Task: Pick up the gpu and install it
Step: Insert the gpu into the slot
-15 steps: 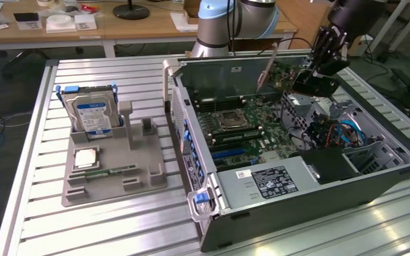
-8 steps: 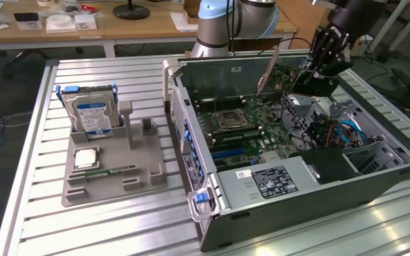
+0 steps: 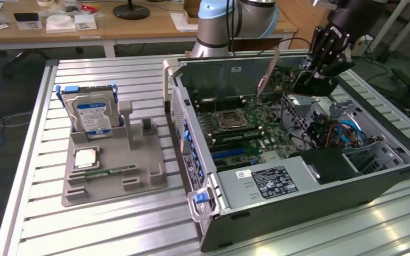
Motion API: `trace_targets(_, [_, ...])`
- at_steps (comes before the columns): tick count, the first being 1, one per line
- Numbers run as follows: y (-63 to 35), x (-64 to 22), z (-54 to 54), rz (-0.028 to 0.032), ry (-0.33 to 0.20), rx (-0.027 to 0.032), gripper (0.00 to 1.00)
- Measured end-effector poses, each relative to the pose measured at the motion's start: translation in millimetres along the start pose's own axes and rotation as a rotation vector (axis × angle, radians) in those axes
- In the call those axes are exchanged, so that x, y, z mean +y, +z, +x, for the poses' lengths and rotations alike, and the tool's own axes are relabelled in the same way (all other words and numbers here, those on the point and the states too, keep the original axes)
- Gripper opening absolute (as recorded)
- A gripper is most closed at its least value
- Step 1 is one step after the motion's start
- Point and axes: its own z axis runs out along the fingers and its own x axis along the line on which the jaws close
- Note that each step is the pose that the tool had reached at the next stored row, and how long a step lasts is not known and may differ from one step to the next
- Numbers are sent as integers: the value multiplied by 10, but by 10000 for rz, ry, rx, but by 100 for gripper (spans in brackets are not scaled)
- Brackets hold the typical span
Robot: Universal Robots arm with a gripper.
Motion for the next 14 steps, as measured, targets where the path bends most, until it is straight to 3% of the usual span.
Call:
trace_targets(5, [5,-1,0,-21,-883,97,27])
trace_targets(7, [6,0,-1,-15,-1022,110,27])
trace_targets(9, [10,-1,-3,60,-1140,108,27])
trace_targets(14, [21,3,-2,324,-1379,76,27])
